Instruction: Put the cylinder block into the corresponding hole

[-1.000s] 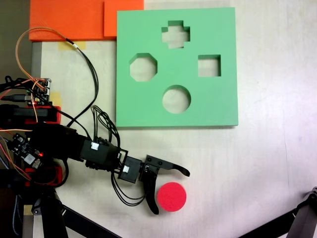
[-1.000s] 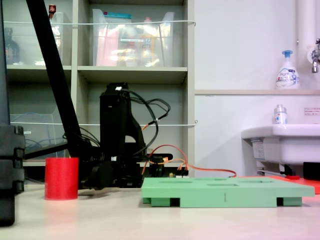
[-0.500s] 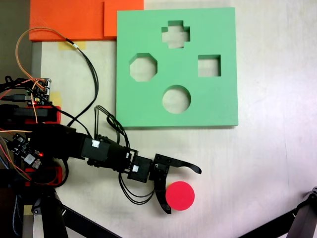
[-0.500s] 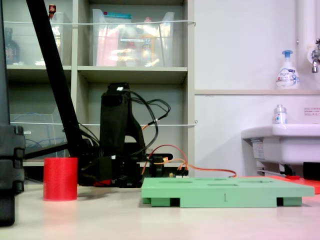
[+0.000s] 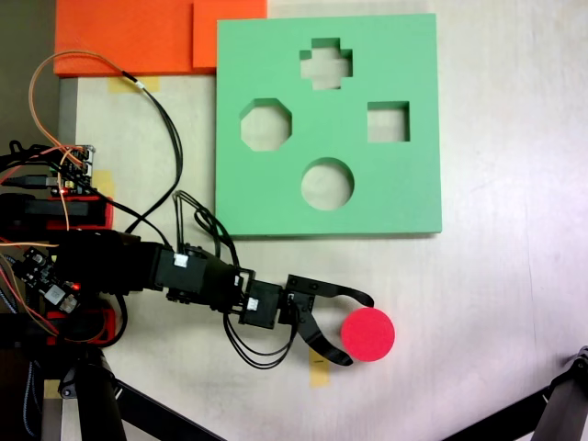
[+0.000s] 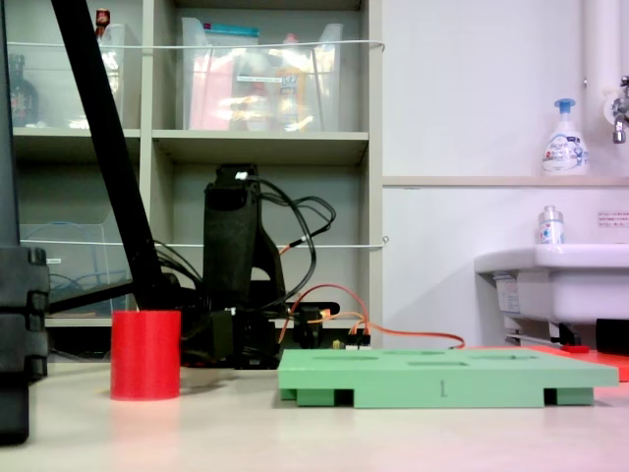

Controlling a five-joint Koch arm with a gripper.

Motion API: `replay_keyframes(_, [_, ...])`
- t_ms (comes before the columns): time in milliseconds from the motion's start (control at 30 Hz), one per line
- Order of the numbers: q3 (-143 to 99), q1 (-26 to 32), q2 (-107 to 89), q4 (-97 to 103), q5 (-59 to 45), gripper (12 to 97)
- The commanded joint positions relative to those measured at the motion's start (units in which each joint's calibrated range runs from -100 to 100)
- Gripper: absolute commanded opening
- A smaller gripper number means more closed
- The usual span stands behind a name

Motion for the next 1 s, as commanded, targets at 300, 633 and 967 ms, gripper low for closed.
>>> replay_keyframes(300, [7.08, 0.1, 0.48, -0.67, 0.39, 69.3])
replay_keyframes(633, [14.95, 0.2, 5.79, -4.24, 0.44, 69.1])
replay_keyframes(967, [15.75, 0.2, 6.07, -5.1, 0.49, 49.8])
